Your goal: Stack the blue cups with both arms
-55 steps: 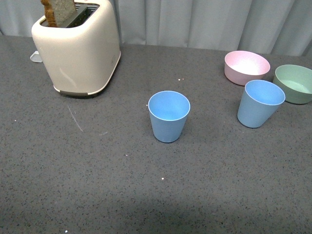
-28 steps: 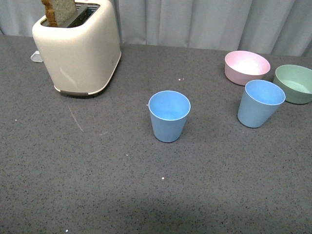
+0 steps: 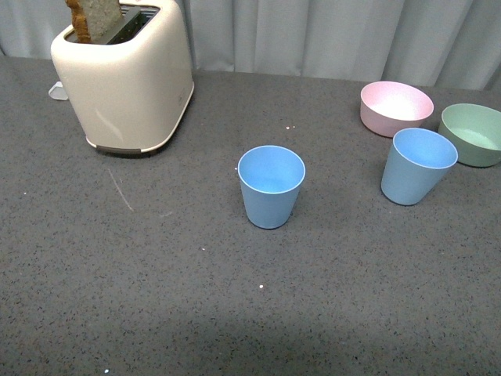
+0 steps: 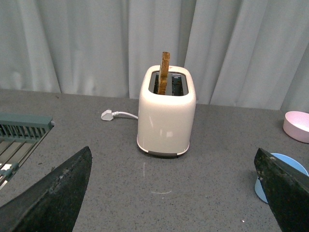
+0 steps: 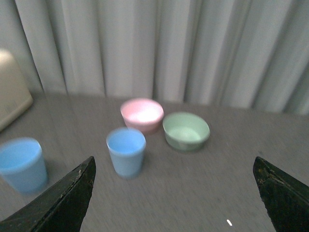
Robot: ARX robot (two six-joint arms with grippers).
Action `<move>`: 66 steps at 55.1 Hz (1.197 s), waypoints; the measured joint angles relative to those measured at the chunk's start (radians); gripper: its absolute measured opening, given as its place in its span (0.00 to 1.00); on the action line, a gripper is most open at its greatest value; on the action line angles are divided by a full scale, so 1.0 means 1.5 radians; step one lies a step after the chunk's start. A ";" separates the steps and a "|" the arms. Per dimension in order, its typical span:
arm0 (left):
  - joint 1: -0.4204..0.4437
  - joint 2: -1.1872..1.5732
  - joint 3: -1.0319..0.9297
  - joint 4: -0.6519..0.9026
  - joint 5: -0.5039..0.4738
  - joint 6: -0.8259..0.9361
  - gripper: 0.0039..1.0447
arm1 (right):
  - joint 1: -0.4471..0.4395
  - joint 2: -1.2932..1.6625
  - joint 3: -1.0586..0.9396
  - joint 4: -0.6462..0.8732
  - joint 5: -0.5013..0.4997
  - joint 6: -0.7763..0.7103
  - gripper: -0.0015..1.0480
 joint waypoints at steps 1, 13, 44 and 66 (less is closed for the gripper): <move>0.000 0.000 0.000 0.000 0.000 0.000 0.95 | 0.000 0.036 0.008 0.004 -0.001 -0.029 0.91; 0.000 0.000 0.000 0.000 0.000 0.000 0.94 | -0.021 0.416 0.094 0.223 -0.014 -0.062 0.91; 0.000 0.000 0.000 0.000 0.000 0.000 0.94 | -0.006 1.176 0.618 0.082 -0.011 0.115 0.91; 0.000 0.000 0.000 0.000 0.000 0.000 0.94 | 0.031 1.362 0.819 -0.090 0.018 0.220 0.55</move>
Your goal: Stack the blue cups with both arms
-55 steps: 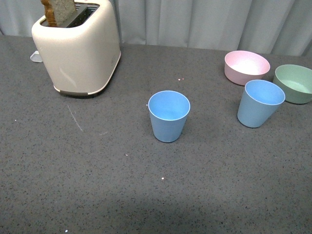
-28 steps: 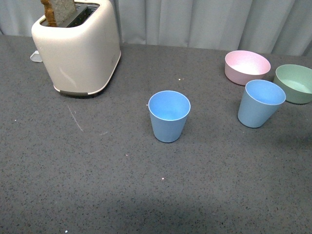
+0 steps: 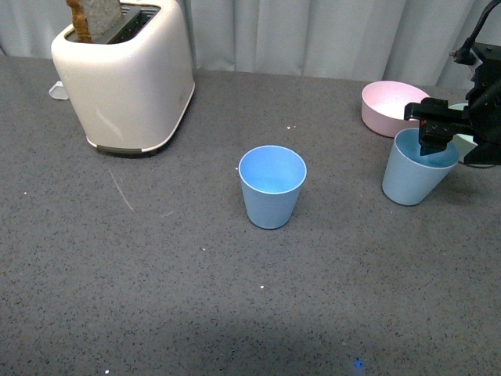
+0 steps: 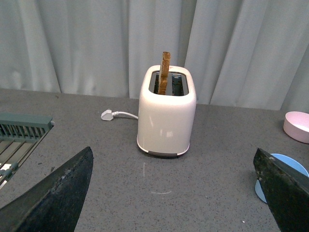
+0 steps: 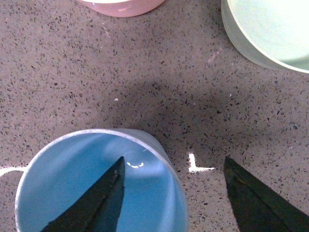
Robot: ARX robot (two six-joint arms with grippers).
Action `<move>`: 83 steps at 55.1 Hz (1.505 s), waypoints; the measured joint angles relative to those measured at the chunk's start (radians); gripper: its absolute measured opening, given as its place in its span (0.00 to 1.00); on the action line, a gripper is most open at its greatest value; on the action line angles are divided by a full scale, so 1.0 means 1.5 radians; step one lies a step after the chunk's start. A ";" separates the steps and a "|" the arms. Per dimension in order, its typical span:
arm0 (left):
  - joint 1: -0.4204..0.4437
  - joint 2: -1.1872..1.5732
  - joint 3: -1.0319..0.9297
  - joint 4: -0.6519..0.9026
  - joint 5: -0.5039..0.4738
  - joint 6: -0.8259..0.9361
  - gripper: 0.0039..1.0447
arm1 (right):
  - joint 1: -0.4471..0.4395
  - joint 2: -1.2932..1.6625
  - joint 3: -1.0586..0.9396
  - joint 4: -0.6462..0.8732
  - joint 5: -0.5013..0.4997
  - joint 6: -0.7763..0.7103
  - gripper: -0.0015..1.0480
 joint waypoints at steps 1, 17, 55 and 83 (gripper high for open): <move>0.000 0.000 0.000 0.000 0.000 0.000 0.94 | 0.000 0.001 0.001 -0.003 0.000 0.000 0.53; 0.000 0.000 0.000 0.000 0.000 0.000 0.94 | -0.005 0.006 -0.003 -0.019 -0.002 0.009 0.04; 0.000 0.000 0.000 0.000 0.000 0.000 0.94 | 0.111 -0.158 -0.047 -0.046 -0.237 0.058 0.01; 0.000 0.000 0.000 0.000 0.000 0.000 0.94 | 0.194 -0.111 -0.017 -0.049 -0.228 0.071 0.03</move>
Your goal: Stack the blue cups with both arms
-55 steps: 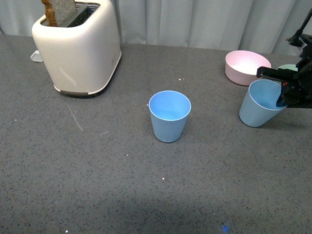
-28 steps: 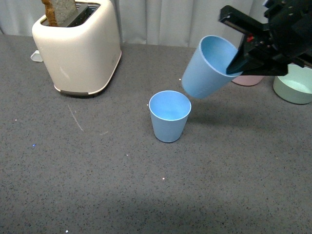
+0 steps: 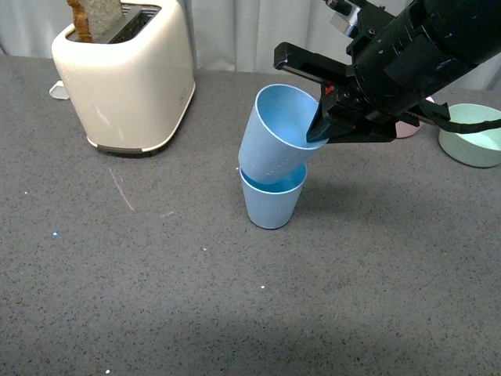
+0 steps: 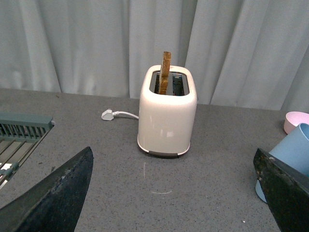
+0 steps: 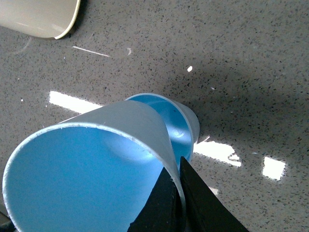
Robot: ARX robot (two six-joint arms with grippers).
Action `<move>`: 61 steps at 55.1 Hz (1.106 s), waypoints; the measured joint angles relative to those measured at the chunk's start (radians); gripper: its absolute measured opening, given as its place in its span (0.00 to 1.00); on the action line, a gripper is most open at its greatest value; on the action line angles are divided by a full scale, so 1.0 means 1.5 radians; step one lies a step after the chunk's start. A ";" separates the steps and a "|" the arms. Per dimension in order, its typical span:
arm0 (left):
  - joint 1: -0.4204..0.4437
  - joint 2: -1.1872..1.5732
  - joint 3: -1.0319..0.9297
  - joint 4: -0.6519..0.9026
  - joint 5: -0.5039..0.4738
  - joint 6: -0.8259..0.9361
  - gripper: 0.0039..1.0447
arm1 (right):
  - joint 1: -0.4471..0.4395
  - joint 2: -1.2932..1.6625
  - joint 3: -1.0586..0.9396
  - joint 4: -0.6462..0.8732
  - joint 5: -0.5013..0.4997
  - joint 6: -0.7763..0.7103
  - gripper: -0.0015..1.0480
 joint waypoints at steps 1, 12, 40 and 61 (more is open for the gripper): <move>0.000 0.000 0.000 0.000 0.000 0.000 0.94 | 0.001 0.000 0.000 0.009 0.000 0.003 0.06; 0.000 0.000 0.000 0.000 0.000 0.000 0.94 | 0.003 -0.003 0.001 0.030 0.036 -0.022 0.35; 0.000 0.000 0.000 -0.001 -0.001 0.001 0.94 | -0.077 -0.228 -0.523 0.987 0.350 -0.227 0.01; 0.000 0.000 0.000 -0.001 -0.001 0.001 0.94 | -0.141 -0.410 -0.700 0.950 0.281 -0.231 0.01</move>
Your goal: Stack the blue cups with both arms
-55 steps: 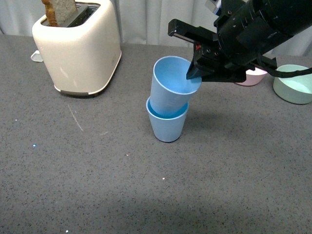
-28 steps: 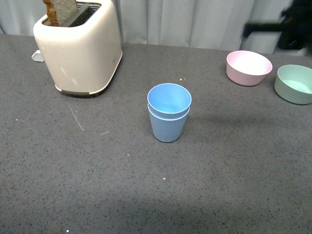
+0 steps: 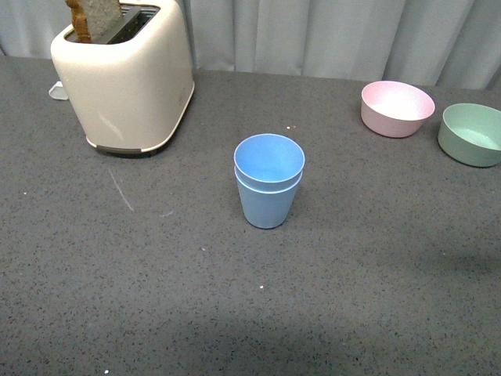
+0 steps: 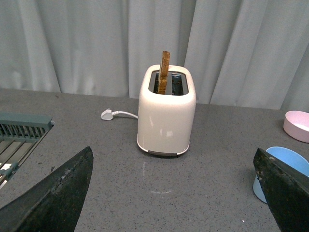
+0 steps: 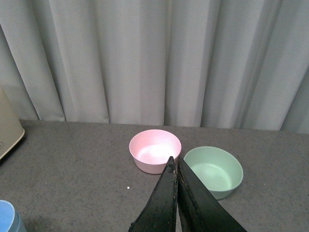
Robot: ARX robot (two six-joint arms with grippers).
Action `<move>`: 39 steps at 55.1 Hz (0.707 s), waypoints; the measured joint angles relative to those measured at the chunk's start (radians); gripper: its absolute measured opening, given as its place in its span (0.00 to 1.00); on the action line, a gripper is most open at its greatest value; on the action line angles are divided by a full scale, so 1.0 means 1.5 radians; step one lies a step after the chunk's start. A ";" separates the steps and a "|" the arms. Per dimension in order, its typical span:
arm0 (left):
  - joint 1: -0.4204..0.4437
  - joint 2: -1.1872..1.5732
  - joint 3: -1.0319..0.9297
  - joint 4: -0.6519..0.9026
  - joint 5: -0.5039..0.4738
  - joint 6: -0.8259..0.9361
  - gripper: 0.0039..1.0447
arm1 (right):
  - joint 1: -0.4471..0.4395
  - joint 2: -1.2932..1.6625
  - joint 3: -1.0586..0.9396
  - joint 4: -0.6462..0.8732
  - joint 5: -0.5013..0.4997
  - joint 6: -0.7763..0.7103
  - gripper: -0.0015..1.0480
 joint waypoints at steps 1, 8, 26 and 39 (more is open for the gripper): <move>0.000 0.000 0.000 0.000 0.000 0.000 0.94 | -0.003 -0.010 -0.007 -0.005 -0.002 0.000 0.01; 0.000 0.000 0.000 0.000 0.000 0.000 0.94 | -0.022 -0.097 -0.050 -0.048 -0.022 0.000 0.01; 0.000 0.000 0.000 0.000 0.000 0.000 0.94 | -0.087 -0.276 -0.104 -0.173 -0.083 0.000 0.01; 0.000 0.000 0.000 0.000 0.000 0.000 0.94 | -0.087 -0.393 -0.123 -0.271 -0.087 0.000 0.01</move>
